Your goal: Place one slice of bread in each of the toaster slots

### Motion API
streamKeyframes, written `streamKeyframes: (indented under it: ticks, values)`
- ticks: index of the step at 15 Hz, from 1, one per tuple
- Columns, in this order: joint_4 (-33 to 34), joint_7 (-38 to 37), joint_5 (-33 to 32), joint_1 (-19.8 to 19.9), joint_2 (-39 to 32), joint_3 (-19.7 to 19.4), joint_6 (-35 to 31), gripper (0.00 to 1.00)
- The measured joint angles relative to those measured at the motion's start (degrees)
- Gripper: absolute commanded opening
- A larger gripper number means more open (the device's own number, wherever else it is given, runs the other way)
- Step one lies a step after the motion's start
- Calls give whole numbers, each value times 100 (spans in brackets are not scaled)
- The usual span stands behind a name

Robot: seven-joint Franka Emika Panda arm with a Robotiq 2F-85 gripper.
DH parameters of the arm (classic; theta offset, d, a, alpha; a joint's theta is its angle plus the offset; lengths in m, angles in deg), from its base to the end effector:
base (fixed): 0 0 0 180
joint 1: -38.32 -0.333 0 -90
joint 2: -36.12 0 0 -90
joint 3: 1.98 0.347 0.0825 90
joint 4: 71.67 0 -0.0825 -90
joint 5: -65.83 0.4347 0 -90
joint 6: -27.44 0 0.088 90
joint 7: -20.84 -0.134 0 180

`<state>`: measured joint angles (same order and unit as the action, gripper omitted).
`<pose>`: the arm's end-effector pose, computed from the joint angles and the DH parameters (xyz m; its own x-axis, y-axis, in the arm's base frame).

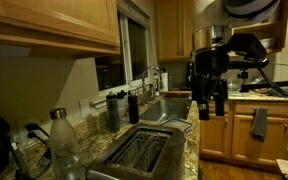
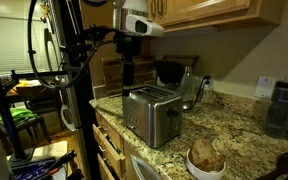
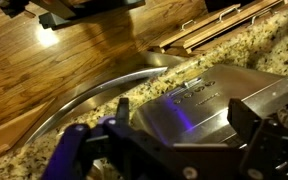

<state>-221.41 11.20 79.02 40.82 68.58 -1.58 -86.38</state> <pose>0.3888 0.0055 0.4070 0.9515 -0.2904 -0.1019 -0.3049 -0.9343 -0.1847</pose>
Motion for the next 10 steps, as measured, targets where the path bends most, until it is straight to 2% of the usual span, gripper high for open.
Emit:
streamKeyframes:
  ticks: [10]
  values:
    - [-47,-681,-926,532,-63,12,-835,100]
